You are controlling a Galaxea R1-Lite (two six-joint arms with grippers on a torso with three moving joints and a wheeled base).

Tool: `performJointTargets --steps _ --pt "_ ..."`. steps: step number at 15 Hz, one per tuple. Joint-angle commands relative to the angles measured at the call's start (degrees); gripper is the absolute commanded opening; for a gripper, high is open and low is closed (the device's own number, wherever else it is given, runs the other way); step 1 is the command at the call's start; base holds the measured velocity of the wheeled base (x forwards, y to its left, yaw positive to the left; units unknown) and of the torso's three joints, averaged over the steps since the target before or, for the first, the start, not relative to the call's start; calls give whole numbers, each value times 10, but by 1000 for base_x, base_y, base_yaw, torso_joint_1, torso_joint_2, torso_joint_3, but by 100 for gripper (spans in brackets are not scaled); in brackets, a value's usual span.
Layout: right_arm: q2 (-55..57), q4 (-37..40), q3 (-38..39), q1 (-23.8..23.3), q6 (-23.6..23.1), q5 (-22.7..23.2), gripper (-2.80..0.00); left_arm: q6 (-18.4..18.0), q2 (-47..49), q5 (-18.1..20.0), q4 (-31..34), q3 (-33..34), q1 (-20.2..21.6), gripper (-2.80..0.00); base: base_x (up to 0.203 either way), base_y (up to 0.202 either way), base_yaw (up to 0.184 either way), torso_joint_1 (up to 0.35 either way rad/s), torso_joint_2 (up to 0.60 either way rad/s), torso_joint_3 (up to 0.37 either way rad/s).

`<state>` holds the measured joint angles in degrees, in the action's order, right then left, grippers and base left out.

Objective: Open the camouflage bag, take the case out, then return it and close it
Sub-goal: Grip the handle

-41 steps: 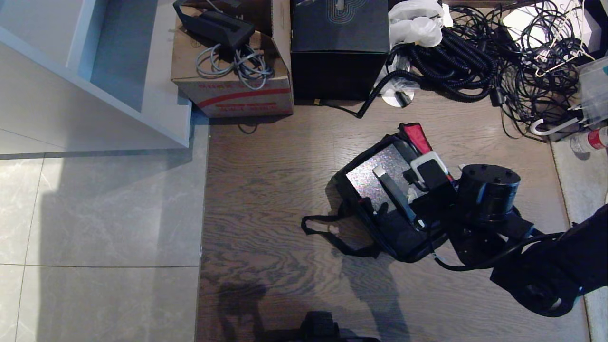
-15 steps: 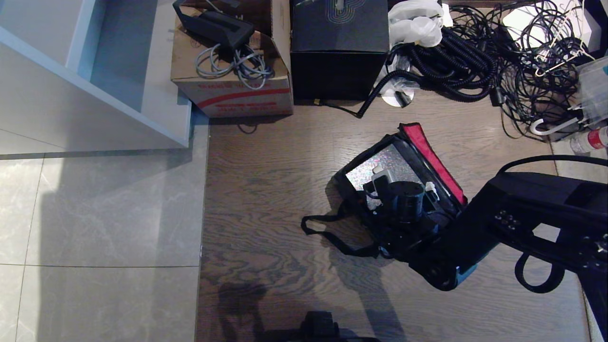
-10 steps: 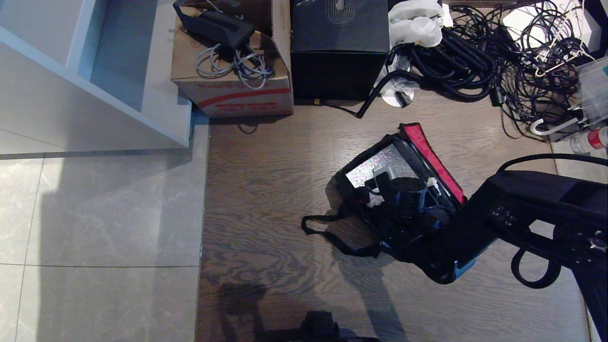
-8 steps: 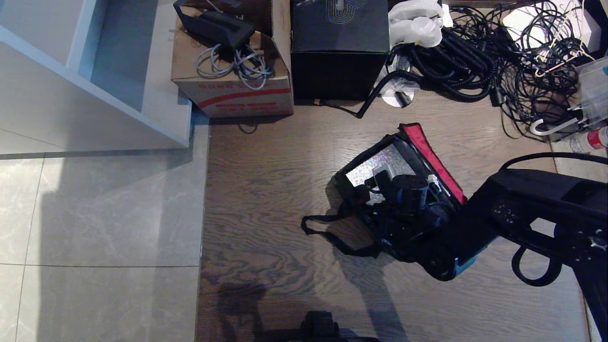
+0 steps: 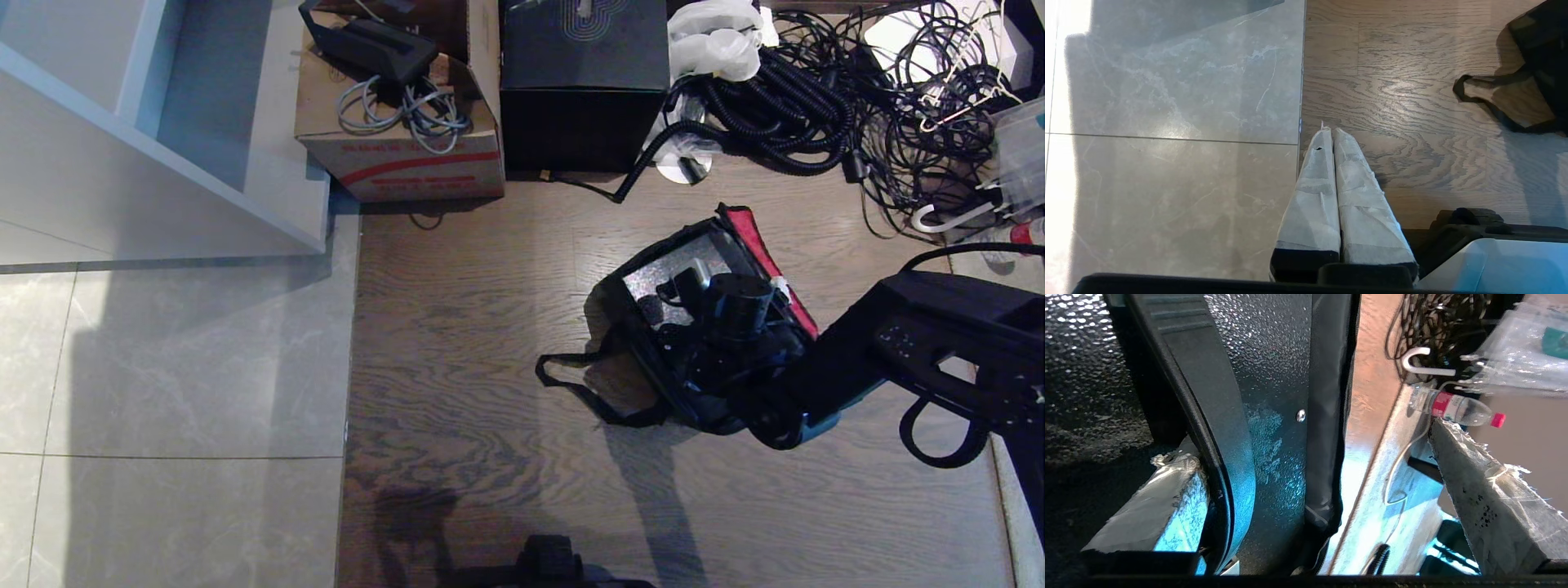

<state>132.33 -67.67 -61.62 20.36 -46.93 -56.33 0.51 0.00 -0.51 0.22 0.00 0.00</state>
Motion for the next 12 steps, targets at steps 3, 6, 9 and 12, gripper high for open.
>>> performJointTargets --steps 3,6,9,12 --pt "12 -10 -2 -9 -5 -4 0 0 -1 0 0 0 0 -280 0 0 0 0 0 0" --pt "26 -12 -3 -9 -7 -25 0 0 -1 0 0 0 0 -280 0 0 0 0 0 0" --pt "27 -2 -16 -18 -16 -26 0 0 -1 0 0 0 0 -280 0 0 0 0 0 0" --pt "19 14 -43 -43 -24 -25 0 0 -1 0 0 0 0 -280 0 0 0 0 0 0"
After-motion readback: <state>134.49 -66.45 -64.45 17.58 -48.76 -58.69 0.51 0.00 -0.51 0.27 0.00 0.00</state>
